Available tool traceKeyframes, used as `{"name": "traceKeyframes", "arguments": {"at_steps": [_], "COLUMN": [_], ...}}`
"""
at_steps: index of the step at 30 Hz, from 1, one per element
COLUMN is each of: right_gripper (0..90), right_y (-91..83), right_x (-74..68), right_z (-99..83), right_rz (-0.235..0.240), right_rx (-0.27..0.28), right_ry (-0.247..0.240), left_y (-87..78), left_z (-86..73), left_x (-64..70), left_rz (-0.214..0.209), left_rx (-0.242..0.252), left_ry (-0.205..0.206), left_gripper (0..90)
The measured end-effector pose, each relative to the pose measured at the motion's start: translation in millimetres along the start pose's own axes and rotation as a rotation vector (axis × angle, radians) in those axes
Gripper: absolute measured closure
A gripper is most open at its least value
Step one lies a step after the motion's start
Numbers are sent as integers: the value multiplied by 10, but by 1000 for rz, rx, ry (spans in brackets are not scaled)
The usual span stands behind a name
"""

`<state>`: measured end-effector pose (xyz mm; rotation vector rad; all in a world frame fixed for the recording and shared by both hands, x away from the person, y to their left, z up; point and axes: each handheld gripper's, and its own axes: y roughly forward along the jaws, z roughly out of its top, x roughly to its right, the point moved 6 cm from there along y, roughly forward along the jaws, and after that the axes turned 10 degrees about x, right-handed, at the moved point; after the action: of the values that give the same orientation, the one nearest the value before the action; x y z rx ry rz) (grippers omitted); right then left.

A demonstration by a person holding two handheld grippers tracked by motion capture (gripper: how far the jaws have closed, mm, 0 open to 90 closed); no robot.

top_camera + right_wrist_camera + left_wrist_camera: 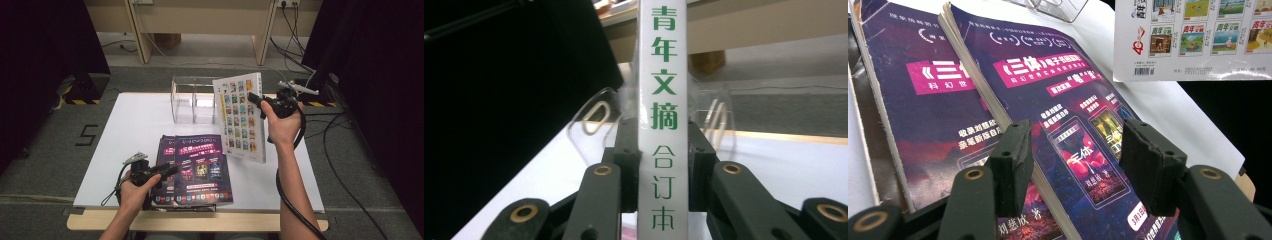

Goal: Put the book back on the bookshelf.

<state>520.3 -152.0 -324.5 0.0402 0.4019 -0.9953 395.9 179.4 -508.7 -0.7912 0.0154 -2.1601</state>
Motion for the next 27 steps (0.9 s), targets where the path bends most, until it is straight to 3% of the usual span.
{"name": "traceKeyframes", "arguments": {"at_steps": [15,27], "right_gripper": [744,744], "right_y": [229,261], "right_x": [-2,-20], "right_z": [234,319], "right_rz": [8,5], "right_rx": [50,73], "right_ry": [46,37], "left_y": [-3,6], "left_z": [-19,-21], "left_x": [-27,-24], "left_rz": [0,-3], "left_rx": [-4,-4], "left_ry": [-2,-6], "left_gripper": [459,460]}}
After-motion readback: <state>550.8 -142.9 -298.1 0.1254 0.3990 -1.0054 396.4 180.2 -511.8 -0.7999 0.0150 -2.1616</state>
